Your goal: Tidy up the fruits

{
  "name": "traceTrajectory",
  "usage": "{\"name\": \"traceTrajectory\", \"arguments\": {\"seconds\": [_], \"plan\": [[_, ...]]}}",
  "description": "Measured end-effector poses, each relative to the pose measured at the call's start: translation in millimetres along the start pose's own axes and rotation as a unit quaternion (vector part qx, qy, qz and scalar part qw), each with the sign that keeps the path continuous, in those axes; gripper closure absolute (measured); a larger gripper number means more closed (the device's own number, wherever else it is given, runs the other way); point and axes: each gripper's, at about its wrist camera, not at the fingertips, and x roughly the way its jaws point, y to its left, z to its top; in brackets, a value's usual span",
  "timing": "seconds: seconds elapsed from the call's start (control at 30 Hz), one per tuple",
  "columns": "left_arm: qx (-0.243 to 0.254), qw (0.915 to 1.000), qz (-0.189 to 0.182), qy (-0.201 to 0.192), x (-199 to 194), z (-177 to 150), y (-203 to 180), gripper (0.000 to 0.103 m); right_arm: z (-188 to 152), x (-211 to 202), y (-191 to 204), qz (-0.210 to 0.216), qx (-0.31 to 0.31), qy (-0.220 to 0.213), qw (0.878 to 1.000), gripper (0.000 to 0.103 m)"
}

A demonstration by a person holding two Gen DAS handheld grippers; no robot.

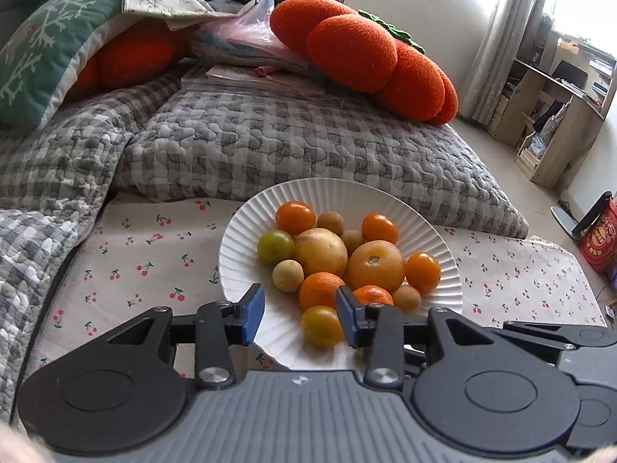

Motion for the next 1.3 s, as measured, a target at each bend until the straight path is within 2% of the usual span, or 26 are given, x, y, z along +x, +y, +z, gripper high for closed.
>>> {"name": "traceTrajectory", "arguments": {"seconds": [0.17, 0.23, 0.37, 0.43, 0.7, 0.77, 0.8, 1.0, 1.13, 1.3], "plan": [[0.001, 1.0000, 0.005, -0.007, -12.9, 0.0, 0.2, 0.059, -1.1, -20.9, 3.9, -0.005, -0.004, -0.017, 1.000, 0.069], [0.002, 0.9998, 0.010, -0.014, -22.0, -0.9, 0.0, 0.051, -2.7, -30.3, 5.5, -0.005, -0.001, -0.026, 1.000, 0.069], [0.013, 0.9994, 0.022, -0.025, -40.3, -5.6, -0.8, 0.046, -6.9, -48.2, 9.0, -0.011, -0.001, -0.043, 0.999, 0.069], [0.014, 0.9993, 0.026, -0.024, -48.9, -10.2, 0.0, 0.041, -10.1, -55.3, 10.7, -0.016, 0.000, -0.047, 0.999, 0.068], [0.020, 0.9986, 0.043, -0.021, -80.1, -30.3, -0.8, 0.034, -28.1, -83.9, 31.1, -0.031, -0.033, -0.070, 0.997, 0.065], [0.016, 0.9986, 0.047, -0.015, -84.3, -36.0, -0.4, 0.029, -33.8, -89.9, 37.5, -0.040, -0.044, -0.079, 0.995, 0.065], [0.013, 0.9988, 0.046, -0.013, -87.7, -39.1, -0.1, 0.025, -36.1, -92.4, 40.3, -0.043, -0.049, -0.083, 0.994, 0.065], [0.010, 0.9990, 0.032, -0.029, -115.4, -54.3, -4.7, 0.022, -54.1, -113.4, 51.9, -0.059, -0.059, -0.103, 0.991, 0.064], [0.014, 0.9991, 0.025, -0.031, -129.1, -66.8, -9.1, 0.018, -69.6, -129.8, 60.1, -0.080, -0.065, -0.117, 0.988, 0.060], [0.014, 0.9993, 0.014, -0.030, -146.3, -85.3, -8.9, 0.011, -89.3, -145.7, 65.1, -0.084, -0.051, -0.125, 0.987, 0.051]]}}
